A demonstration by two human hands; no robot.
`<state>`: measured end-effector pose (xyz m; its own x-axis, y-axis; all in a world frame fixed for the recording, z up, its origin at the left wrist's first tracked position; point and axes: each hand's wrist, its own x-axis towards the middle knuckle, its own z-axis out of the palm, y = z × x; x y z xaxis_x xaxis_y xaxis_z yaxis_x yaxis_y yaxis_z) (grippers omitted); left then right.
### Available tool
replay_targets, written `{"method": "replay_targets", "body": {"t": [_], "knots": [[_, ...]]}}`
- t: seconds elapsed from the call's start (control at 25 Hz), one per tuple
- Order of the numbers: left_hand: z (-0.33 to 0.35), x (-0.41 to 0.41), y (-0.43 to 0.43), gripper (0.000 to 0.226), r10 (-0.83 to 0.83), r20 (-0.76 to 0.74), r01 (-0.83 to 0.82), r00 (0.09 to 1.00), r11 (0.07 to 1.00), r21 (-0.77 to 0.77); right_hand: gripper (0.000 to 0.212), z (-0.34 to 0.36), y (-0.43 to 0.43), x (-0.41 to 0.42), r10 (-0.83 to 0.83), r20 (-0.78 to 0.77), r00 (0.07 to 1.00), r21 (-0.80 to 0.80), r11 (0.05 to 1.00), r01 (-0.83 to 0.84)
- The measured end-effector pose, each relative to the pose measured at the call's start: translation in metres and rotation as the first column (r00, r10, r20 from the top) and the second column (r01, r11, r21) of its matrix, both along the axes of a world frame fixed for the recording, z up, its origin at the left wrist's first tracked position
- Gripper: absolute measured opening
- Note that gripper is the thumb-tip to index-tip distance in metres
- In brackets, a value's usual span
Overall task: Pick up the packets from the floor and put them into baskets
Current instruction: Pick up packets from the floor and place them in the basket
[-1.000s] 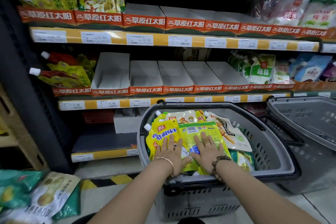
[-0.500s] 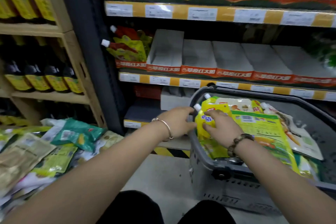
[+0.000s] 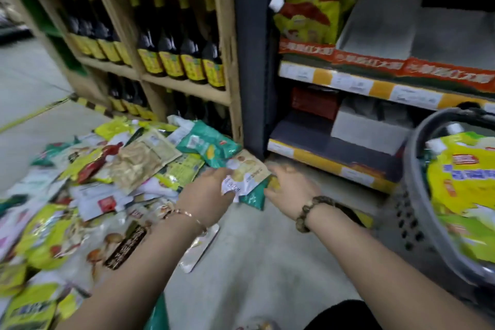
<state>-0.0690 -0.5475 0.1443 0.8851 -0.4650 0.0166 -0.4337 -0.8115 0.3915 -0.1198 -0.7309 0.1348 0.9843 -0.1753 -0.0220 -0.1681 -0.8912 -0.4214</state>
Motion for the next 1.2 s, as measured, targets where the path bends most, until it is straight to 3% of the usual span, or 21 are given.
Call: {"method": "replay_targets", "body": {"t": [0.24,0.36,0.56,0.68,0.8,0.96,1.0,1.08,1.16,1.2], "knots": [[-0.105,0.004,0.086,0.049,0.257,-0.143,-0.244,0.956,0.964,0.103,0.061,-0.102,0.050,0.031,0.124,-0.288,0.949,0.040,0.992,-0.118],[-0.149,0.011,0.111,0.049,0.343,-0.176,-0.320,0.923,0.936,0.143,0.056,-0.142,0.066,0.042,0.170,-0.378,0.910,0.061,0.986,-0.158],[-0.199,0.015,0.133,0.048,0.502,-0.147,-0.465,0.852,0.857,0.223,0.051,-0.185,0.090,0.061,0.204,-0.484,0.851,0.114,0.979,-0.170],[-0.212,0.021,0.158,0.052,0.564,-0.008,-0.533,0.825,0.784,0.317,0.051,-0.200,0.107,0.070,0.222,-0.524,0.822,0.155,0.974,-0.165],[-0.208,0.040,0.197,0.066,0.669,0.099,-0.643,0.737,0.648,0.408,0.052,-0.205,0.122,0.078,0.242,-0.532,0.812,0.193,0.968,-0.162],[-0.200,0.058,0.228,0.091,0.762,0.099,-0.712,0.640,0.538,0.451,0.050,-0.207,0.139,0.082,0.261,-0.508,0.821,0.245,0.957,-0.152],[-0.199,0.063,0.228,0.086,0.766,0.128,-0.730,0.630,0.528,0.434,0.049,-0.207,0.142,0.082,0.265,-0.500,0.824,0.254,0.955,-0.153],[-0.192,0.073,0.227,0.055,0.769,0.134,-0.743,0.625,0.534,0.405,0.048,-0.207,0.148,0.080,0.271,-0.499,0.823,0.275,0.950,-0.146],[-0.179,0.080,0.225,0.028,0.764,0.020,-0.715,0.645,0.594,0.370,0.049,-0.208,0.152,0.076,0.268,-0.504,0.821,0.327,0.939,-0.106],[-0.171,0.082,0.223,0.027,0.742,-0.034,-0.690,0.669,0.638,0.341,0.049,-0.208,0.155,0.074,0.264,-0.503,0.823,0.370,0.926,-0.071]]}}
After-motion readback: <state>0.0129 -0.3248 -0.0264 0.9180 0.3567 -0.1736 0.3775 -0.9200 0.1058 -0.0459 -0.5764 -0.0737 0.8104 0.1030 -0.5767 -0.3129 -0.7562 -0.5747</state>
